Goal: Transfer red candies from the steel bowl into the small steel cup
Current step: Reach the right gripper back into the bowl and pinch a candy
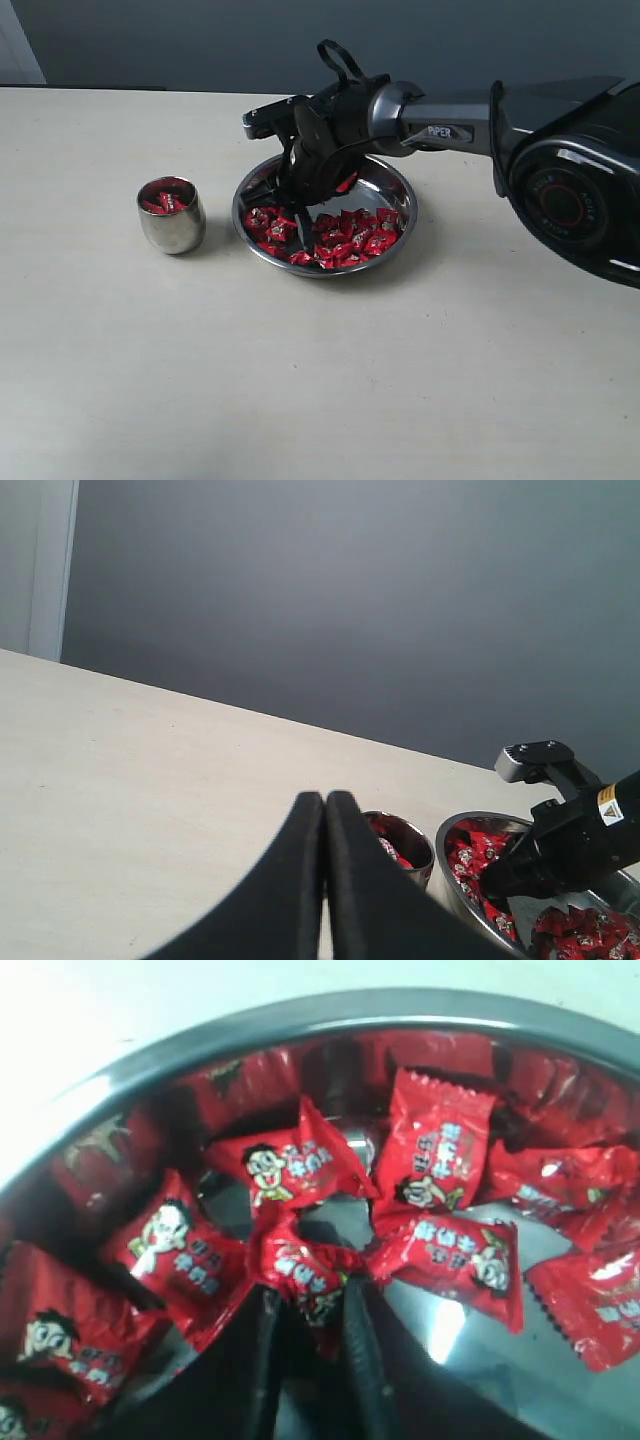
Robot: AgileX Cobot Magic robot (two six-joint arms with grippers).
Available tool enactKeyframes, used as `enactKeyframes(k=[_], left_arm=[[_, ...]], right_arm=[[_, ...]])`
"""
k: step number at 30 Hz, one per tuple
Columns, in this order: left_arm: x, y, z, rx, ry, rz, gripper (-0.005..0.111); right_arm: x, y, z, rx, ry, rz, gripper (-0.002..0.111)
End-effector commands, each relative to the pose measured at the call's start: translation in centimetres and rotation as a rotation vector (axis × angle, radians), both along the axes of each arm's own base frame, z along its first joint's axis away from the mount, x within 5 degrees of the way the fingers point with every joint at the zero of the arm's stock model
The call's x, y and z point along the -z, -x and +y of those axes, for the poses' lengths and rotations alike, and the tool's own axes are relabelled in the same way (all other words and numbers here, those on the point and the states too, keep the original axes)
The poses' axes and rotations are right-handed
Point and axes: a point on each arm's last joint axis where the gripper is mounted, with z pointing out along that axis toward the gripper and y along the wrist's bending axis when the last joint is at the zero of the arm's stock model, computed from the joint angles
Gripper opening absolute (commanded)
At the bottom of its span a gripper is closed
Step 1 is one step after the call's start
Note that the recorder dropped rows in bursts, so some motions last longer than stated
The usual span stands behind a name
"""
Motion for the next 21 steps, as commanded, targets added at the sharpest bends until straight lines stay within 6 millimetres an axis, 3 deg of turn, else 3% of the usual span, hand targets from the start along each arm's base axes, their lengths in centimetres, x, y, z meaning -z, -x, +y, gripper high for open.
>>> enactKeyframes(k=[1, 7, 16, 21], left_arm=[[0.1, 0.0, 0.0, -0.002, 0.01, -0.006, 0.0], [0.1, 0.0, 0.0, -0.002, 0.01, -0.006, 0.0], [0.1, 0.0, 0.0, -0.002, 0.01, -0.006, 0.0], [0.1, 0.0, 0.0, -0.002, 0.01, -0.006, 0.0]], right_arm=[[0.6, 0.2, -0.6, 0.007, 0.046, 0.046, -0.001], [-1.8, 0.3, -0.6, 0.009, 0.03, 0.023, -0.001], [-7.6, 0.9, -0.4, 0.039, -0.095, -0.023, -0.001], [-9.6, 2.4, 1.3, -0.025, -0.169, -0.035, -0.001]])
